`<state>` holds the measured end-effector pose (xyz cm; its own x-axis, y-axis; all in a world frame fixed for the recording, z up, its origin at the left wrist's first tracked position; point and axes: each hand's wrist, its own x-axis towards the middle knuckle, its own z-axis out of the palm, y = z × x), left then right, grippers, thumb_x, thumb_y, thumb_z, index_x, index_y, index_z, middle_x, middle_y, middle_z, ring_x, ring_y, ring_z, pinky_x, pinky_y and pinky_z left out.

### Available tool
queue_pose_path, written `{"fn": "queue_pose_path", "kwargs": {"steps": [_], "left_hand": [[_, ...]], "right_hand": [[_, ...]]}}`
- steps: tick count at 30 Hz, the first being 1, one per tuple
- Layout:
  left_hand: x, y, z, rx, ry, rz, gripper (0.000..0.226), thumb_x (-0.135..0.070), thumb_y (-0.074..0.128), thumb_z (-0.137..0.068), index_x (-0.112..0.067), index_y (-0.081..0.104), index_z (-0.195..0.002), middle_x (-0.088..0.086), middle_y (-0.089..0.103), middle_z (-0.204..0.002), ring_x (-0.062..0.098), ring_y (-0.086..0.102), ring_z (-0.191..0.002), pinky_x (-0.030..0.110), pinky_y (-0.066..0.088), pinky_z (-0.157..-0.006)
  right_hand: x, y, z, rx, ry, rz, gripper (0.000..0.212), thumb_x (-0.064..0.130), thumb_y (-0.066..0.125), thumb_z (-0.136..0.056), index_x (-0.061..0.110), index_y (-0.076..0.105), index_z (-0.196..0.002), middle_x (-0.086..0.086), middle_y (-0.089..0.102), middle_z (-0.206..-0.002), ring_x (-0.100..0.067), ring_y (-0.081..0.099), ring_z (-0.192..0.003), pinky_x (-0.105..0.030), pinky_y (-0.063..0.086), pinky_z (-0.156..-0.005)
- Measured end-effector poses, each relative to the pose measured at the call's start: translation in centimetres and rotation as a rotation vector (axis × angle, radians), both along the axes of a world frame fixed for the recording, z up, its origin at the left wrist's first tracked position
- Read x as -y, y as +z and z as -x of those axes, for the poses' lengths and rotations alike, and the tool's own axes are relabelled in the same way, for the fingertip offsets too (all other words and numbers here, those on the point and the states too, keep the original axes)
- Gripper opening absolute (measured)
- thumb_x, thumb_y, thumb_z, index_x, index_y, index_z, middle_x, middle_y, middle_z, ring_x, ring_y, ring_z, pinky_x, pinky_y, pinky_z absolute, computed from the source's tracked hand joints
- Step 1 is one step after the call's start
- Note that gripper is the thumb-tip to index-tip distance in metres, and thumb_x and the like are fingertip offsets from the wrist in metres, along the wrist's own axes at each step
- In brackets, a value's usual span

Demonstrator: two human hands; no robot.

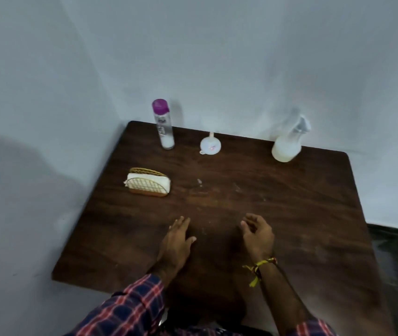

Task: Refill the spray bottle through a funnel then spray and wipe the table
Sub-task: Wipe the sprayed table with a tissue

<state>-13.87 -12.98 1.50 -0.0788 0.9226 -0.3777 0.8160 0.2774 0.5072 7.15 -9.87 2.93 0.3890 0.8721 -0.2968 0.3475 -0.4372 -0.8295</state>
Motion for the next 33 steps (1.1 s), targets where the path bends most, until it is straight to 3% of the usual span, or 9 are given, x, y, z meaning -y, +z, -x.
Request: {"fn": "queue_pose_path", "kwargs": {"steps": [3,5,9,13,17,22,25,33], "left_hand": [[0.5,-0.5,4.5,-0.043,0.213,-0.009,0.070,-0.033,0.058,-0.093,-0.017,0.025,-0.152,0.005,0.022,-0.159,0.021,0.017,-0.148,0.033,0.021,-0.118],[0.3,-0.8,7.0,-0.104,0.288,0.057,0.085,-0.040,0.062,-0.089,-0.013,0.013,-0.154,0.011,0.014,-0.161,0.029,0.009,-0.149,0.039,0.018,-0.119],[-0.8,-1.6,10.8,-0.200,0.275,0.247,0.134,-0.066,0.072,-0.066,-0.013,-0.015,-0.152,0.019,-0.014,-0.159,0.038,-0.010,-0.147,0.051,0.005,-0.118],[-2.1,-2.7,12.1,-0.202,0.217,0.414,0.158,-0.080,0.071,-0.049,-0.010,-0.034,-0.143,0.020,-0.036,-0.151,0.040,-0.028,-0.141,0.058,-0.007,-0.114],[-2.9,-3.2,12.6,-0.172,0.159,0.520,0.162,-0.083,0.069,-0.046,-0.008,-0.042,-0.137,0.023,-0.046,-0.143,0.044,-0.035,-0.136,0.063,-0.009,-0.111],[-3.0,-3.6,12.9,-0.145,0.149,0.537,0.161,-0.082,0.069,-0.049,-0.006,-0.044,-0.135,0.024,-0.048,-0.141,0.046,-0.037,-0.134,0.065,-0.010,-0.109],[-3.0,-3.9,12.7,-0.136,0.145,0.532,0.160,-0.081,0.070,-0.050,-0.006,-0.042,-0.137,0.024,-0.046,-0.142,0.046,-0.037,-0.134,0.065,-0.010,-0.109],[-2.9,-3.9,12.6,-0.127,0.148,0.514,0.159,-0.081,0.070,-0.051,-0.006,-0.040,-0.138,0.024,-0.045,-0.143,0.047,-0.036,-0.134,0.065,-0.011,-0.109]], "right_hand": [[0.2,0.8,3.3,0.038,0.089,-0.033,0.020,0.007,0.072,-0.084,0.009,0.071,-0.104,-0.003,0.074,-0.097,-0.015,0.069,-0.091,-0.030,0.054,-0.086],[-0.3,1.5,5.3,0.060,0.166,-0.050,0.017,0.008,0.071,-0.085,0.010,0.073,-0.102,-0.001,0.073,-0.093,-0.012,0.068,-0.087,-0.024,0.052,-0.081],[-2.2,2.6,9.4,0.134,0.296,-0.081,0.012,0.014,0.071,-0.086,0.015,0.077,-0.096,0.000,0.076,-0.090,-0.012,0.069,-0.087,-0.021,0.049,-0.081],[-5.2,2.8,13.5,0.184,0.357,-0.100,0.011,0.019,0.072,-0.085,0.018,0.079,-0.094,0.001,0.077,-0.090,-0.012,0.070,-0.087,-0.026,0.053,-0.085],[-8.7,2.9,17.5,0.196,0.373,-0.034,0.014,0.025,0.071,-0.086,0.018,0.079,-0.095,-0.001,0.077,-0.093,-0.016,0.070,-0.092,-0.027,0.050,-0.093],[-12.0,1.3,21.3,0.182,0.302,0.105,0.018,0.033,0.076,-0.080,0.019,0.080,-0.091,-0.002,0.077,-0.093,-0.022,0.068,-0.098,-0.030,0.053,-0.091],[-12.8,0.8,22.4,0.182,0.236,0.179,0.023,0.034,0.078,-0.080,0.017,0.079,-0.096,-0.003,0.076,-0.099,-0.020,0.067,-0.100,-0.020,0.045,-0.083],[-12.9,0.4,24.0,0.257,0.139,0.179,0.019,0.031,0.076,-0.081,0.018,0.078,-0.095,-0.002,0.075,-0.098,-0.019,0.063,-0.100,-0.023,0.044,-0.079]]}}
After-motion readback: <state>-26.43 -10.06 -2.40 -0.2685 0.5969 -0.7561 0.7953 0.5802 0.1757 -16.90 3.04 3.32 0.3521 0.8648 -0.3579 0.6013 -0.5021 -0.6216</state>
